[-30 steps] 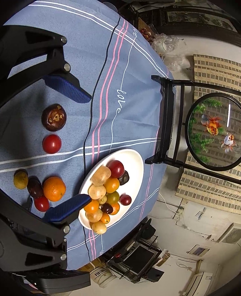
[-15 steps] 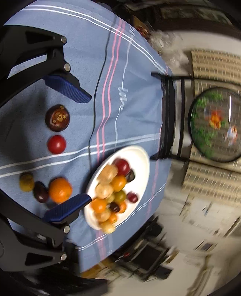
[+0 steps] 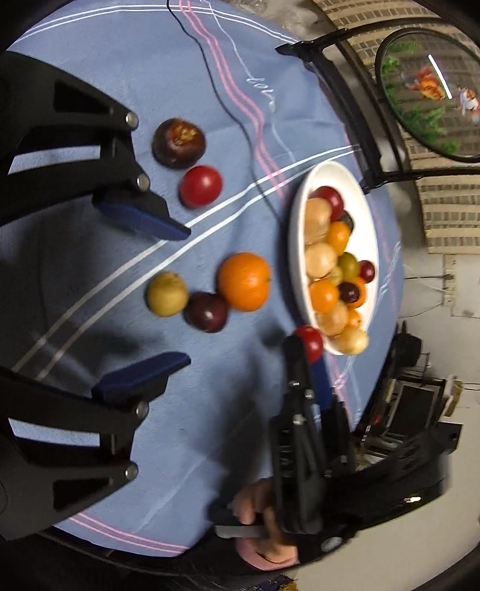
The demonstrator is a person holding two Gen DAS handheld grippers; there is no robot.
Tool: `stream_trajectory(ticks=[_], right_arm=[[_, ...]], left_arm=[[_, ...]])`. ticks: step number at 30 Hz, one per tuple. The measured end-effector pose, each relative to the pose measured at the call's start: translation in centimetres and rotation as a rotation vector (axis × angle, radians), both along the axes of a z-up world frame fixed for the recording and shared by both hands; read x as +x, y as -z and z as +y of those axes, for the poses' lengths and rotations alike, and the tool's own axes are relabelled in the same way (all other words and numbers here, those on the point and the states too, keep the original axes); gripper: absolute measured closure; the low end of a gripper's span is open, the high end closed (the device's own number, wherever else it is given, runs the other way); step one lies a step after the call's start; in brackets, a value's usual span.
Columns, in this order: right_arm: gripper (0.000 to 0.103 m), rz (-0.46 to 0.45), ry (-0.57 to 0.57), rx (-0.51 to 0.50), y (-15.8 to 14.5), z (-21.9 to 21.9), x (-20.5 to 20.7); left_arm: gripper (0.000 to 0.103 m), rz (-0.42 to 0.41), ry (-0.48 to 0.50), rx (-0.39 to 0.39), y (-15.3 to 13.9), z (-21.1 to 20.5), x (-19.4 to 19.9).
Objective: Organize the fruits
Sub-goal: 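Move the right gripper to the red tomato and close on it, then close the left gripper on the small yellow-green fruit while the right gripper holds the tomato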
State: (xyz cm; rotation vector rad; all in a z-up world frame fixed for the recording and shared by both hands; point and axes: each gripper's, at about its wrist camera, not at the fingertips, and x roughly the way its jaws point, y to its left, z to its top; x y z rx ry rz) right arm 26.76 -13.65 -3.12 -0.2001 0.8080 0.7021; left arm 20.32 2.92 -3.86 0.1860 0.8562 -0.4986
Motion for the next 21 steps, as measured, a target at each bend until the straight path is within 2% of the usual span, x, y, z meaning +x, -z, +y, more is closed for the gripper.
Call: stream_trajectory(ticks=[7, 11, 21], right_arm=[[0.071, 0.001, 0.007, -0.007, 0.1, -0.1, 0.1], [0.071, -0.002, 0.008, -0.012, 0.1, -0.1, 0.1], [0.071, -0.005, 0.007, -0.012, 0.1, -0.2, 0.0]], left_arm=[[0.046, 0.019, -0.001, 0.029, 1.1, -0.5, 0.3], [0.055, 0.026, -0.004, 0.025, 1.3, -0.5, 0.5], [0.064, 0.058, -0.004, 0.021, 1.8, -0.5, 0.9]])
